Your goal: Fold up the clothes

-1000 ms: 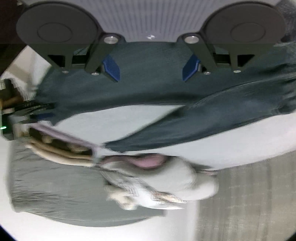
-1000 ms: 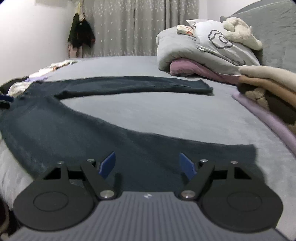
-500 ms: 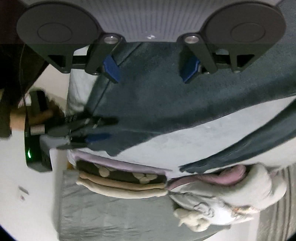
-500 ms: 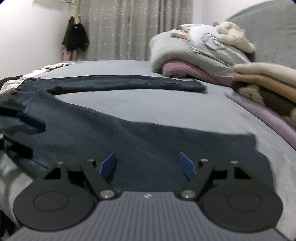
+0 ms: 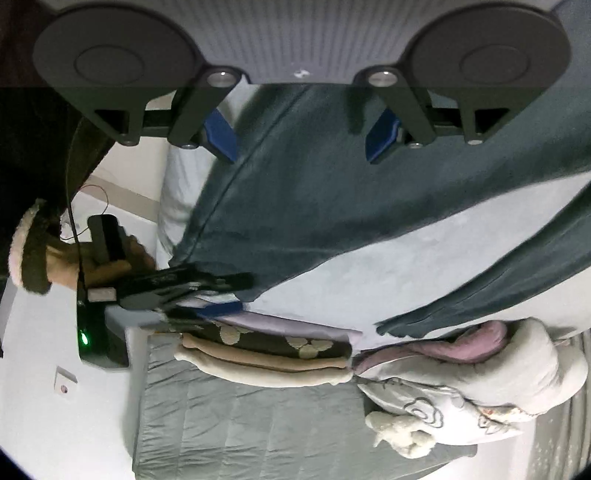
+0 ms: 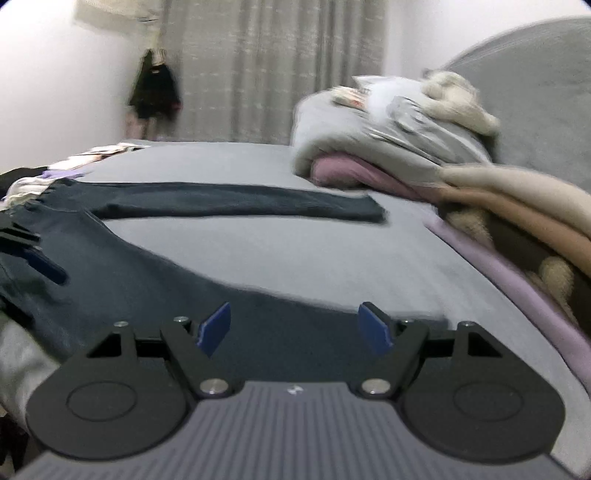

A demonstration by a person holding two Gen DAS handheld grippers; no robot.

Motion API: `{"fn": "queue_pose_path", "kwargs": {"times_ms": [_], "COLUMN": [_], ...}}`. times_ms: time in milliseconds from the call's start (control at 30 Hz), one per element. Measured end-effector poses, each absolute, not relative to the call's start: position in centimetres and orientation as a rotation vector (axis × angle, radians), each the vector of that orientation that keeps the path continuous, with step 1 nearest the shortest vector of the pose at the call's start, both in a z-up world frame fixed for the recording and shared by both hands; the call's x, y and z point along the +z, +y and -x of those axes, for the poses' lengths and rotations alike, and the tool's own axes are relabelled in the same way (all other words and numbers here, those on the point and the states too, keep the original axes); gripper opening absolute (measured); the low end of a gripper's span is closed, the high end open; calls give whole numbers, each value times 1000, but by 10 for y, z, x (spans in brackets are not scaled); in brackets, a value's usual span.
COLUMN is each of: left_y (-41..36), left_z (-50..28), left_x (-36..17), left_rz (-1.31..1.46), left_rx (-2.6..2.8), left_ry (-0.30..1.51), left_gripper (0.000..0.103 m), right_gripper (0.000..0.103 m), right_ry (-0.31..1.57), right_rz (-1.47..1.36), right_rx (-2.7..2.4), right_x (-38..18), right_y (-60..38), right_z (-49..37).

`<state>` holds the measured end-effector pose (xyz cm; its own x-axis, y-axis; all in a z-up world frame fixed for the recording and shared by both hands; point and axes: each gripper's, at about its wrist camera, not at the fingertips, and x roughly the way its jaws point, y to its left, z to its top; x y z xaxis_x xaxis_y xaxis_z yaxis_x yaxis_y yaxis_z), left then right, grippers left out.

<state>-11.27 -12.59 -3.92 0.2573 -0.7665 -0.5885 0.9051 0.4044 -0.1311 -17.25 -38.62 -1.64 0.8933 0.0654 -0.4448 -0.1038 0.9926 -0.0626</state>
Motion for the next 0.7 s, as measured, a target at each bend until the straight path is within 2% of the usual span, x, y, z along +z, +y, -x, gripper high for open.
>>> {"fn": "queue_pose_path", "kwargs": {"times_ms": [133,267,400,500,700], "left_y": [-145,-151,-151,-148,-136], "left_z": [115,123,128,132,132], "left_x": [-49,-59,-63,-65,-56], "left_rz": [-272,-324,-358,-376,-376], "left_rx": [-1208,-1251,-1274,-1285,-1268], "left_ry": [661,657,638,631,650], "left_gripper": [76,82,83,84,83], "right_gripper": [77,77,77,83,83], "right_ry": [504,603,639,655,650], "right_rz": [117,211,217,169,169], "right_rx": [159,215,218,200,134], "right_x": [-20,-36,-45,-43,-36], "right_y": [-362,-338,-338,-349,-360], "right_z": [135,99,77,68,85]}}
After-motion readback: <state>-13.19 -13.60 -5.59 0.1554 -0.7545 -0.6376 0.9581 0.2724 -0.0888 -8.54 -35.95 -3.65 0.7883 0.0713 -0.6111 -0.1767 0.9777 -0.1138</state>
